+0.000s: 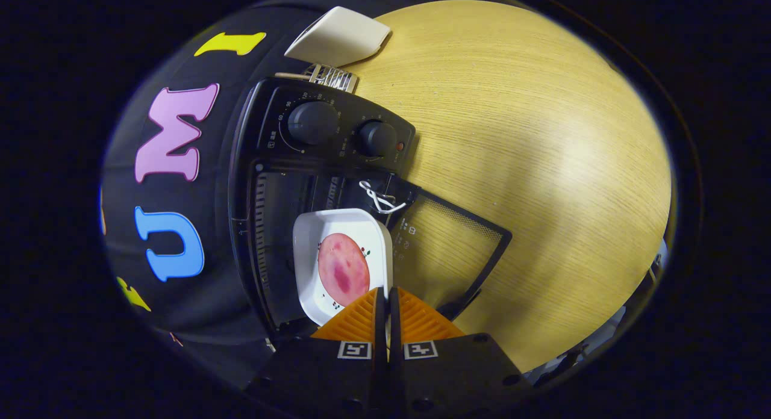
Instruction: Open the toaster oven, put the food inside, and close the toaster oven door.
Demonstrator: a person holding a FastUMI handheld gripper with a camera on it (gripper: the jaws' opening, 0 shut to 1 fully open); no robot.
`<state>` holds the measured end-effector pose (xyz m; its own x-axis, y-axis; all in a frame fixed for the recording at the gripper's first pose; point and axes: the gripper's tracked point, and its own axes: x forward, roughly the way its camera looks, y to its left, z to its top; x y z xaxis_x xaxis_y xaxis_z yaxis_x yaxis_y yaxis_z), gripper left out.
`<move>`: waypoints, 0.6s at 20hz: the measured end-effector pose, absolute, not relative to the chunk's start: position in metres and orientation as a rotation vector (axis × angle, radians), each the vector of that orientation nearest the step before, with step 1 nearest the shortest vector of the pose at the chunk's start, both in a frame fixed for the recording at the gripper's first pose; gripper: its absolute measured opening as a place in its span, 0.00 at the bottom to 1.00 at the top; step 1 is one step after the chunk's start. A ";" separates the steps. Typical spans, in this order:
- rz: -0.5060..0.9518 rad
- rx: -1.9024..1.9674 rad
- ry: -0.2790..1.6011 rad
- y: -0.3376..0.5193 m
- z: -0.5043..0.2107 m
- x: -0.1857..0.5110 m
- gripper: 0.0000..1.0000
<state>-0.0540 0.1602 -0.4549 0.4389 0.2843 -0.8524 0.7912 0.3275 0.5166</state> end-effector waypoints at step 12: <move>-0.670 1.336 1.017 0.195 -0.476 0.000 0.05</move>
<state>-0.0001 0.1951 -0.4760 0.4399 0.1529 -0.8849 0.8735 0.1561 0.4612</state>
